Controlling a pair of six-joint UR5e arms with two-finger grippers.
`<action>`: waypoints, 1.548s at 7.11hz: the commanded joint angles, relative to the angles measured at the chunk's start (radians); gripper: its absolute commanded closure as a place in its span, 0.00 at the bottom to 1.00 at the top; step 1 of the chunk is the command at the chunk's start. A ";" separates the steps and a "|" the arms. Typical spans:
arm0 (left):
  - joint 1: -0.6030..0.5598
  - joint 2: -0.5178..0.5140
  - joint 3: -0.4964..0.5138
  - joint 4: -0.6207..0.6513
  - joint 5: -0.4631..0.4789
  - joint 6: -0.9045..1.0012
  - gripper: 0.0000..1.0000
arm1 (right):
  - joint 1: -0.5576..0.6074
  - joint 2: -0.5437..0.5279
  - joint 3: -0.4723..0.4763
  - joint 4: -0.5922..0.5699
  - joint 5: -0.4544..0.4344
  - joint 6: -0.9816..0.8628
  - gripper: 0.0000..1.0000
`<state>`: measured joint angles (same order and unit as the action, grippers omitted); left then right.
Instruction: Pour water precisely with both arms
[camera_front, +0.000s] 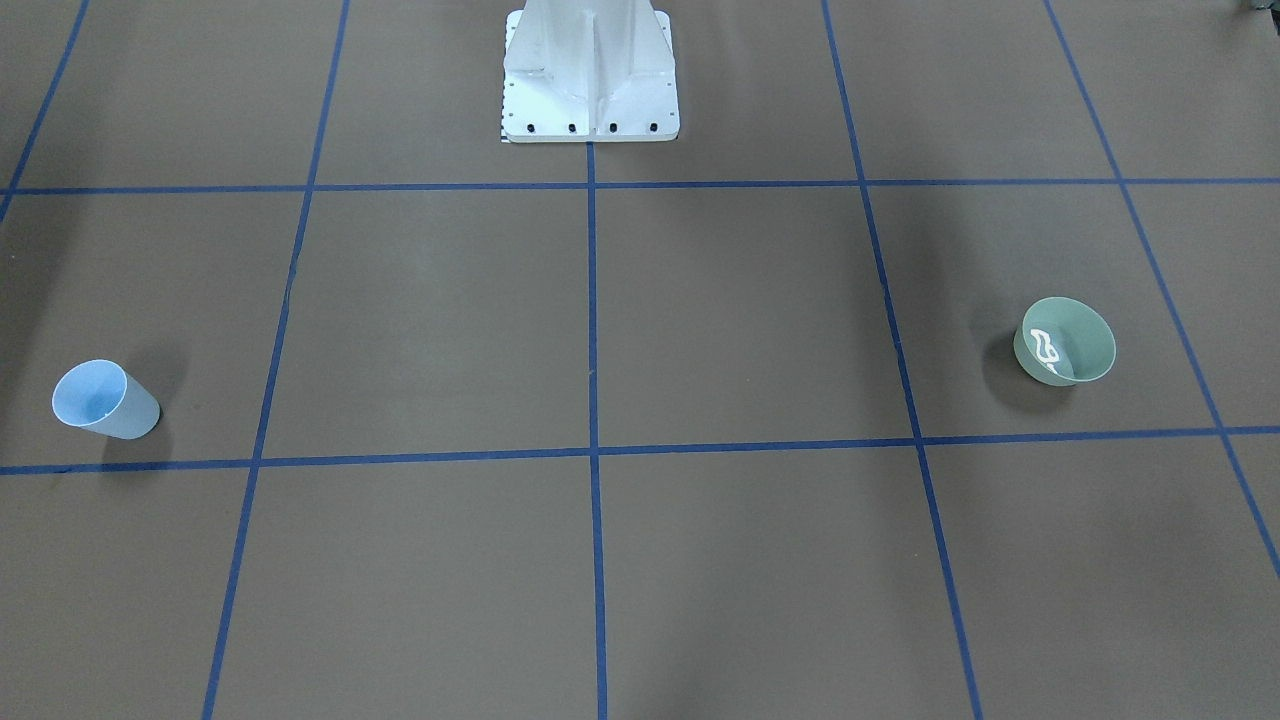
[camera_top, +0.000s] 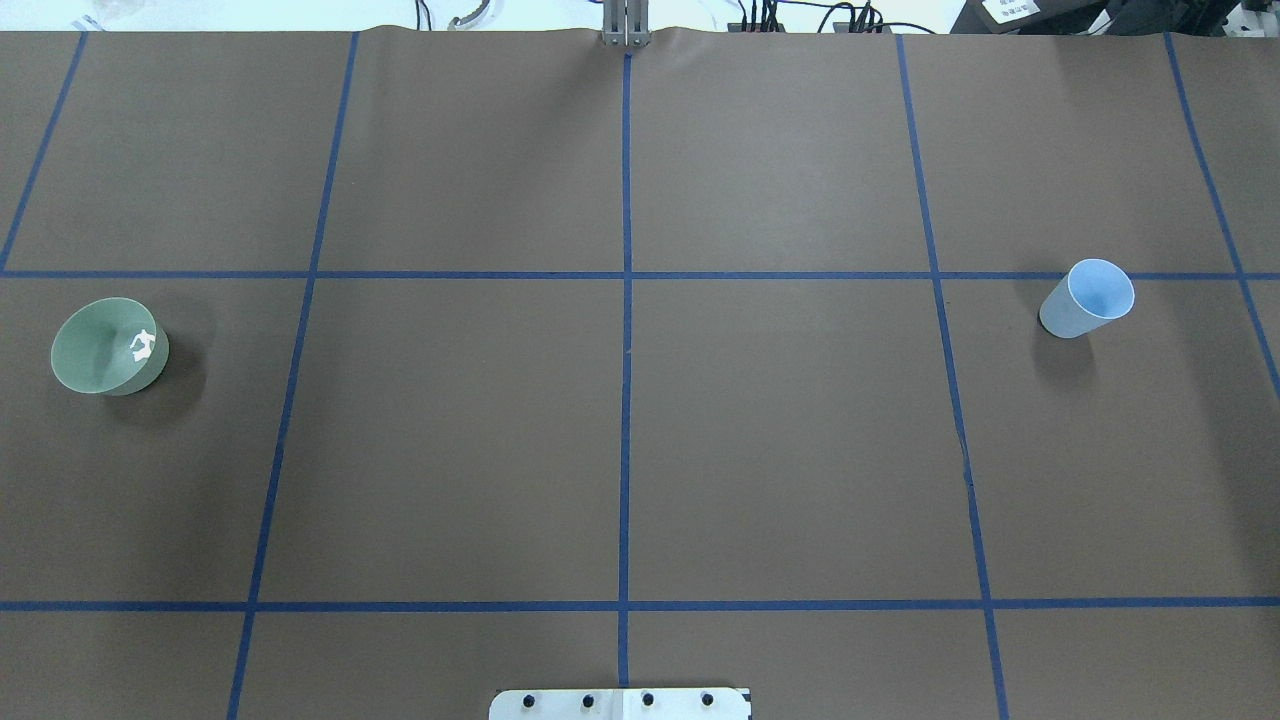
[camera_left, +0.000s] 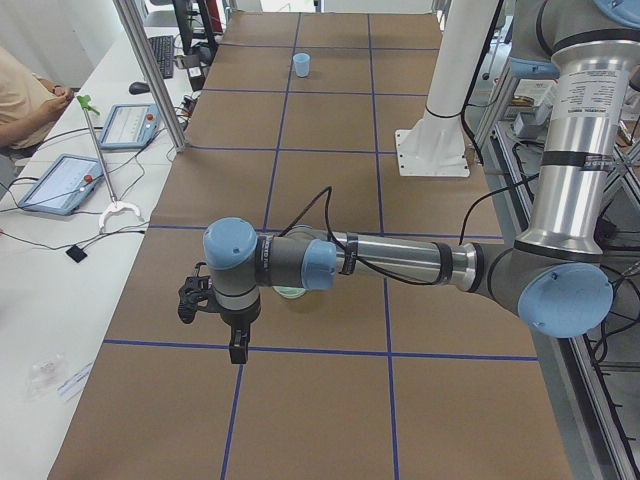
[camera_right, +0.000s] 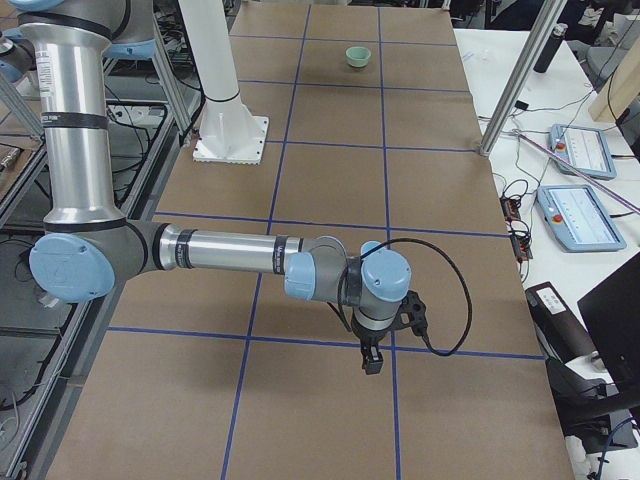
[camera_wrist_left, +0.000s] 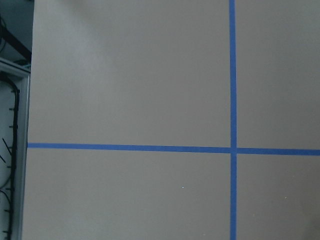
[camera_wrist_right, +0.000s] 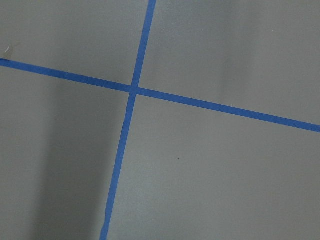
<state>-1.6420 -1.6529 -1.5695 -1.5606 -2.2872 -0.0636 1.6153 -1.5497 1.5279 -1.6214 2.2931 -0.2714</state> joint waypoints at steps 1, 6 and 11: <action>0.011 0.086 0.009 -0.184 -0.032 0.058 0.00 | 0.000 -0.007 -0.002 0.015 0.000 0.000 0.00; 0.050 0.130 0.031 -0.207 -0.031 0.067 0.00 | 0.000 -0.015 0.000 0.021 0.000 -0.002 0.00; 0.050 0.143 0.032 -0.208 -0.029 0.065 0.00 | 0.000 -0.015 0.008 0.021 0.000 0.000 0.00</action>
<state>-1.5923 -1.5103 -1.5378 -1.7693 -2.3175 0.0021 1.6153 -1.5646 1.5331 -1.6000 2.2933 -0.2711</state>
